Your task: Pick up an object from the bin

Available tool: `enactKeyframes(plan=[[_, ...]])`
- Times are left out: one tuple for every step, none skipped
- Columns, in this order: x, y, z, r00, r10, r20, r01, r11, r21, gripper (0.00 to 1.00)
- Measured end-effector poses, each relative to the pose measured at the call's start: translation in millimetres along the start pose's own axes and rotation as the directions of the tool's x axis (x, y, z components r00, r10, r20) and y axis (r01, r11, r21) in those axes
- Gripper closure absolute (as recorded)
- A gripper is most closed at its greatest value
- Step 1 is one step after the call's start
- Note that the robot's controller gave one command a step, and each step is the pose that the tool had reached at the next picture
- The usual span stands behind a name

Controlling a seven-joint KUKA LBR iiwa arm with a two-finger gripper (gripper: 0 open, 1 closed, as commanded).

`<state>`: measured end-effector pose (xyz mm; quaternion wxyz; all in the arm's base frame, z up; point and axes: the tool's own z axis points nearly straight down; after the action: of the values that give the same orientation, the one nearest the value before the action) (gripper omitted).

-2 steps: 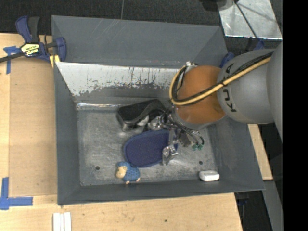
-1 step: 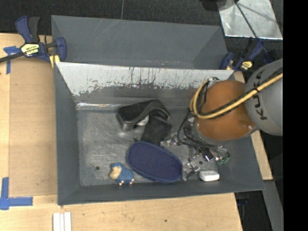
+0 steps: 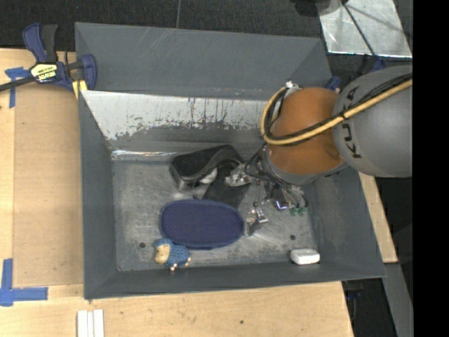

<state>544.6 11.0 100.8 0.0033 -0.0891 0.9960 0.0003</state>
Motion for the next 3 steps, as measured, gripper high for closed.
enactKeyframes(plan=[[32.7, 8.5, 24.0, 0.977, -0.21, 0.017, 0.21, 0.978, 0.009, 0.0], [-54.4, 8.0, 27.2, 0.996, -0.085, -0.04, 0.085, 0.996, -0.005, 0.0], [-66.4, 9.4, 21.8, 0.996, -0.08, 0.025, 0.08, 0.997, 0.001, 1.0]])
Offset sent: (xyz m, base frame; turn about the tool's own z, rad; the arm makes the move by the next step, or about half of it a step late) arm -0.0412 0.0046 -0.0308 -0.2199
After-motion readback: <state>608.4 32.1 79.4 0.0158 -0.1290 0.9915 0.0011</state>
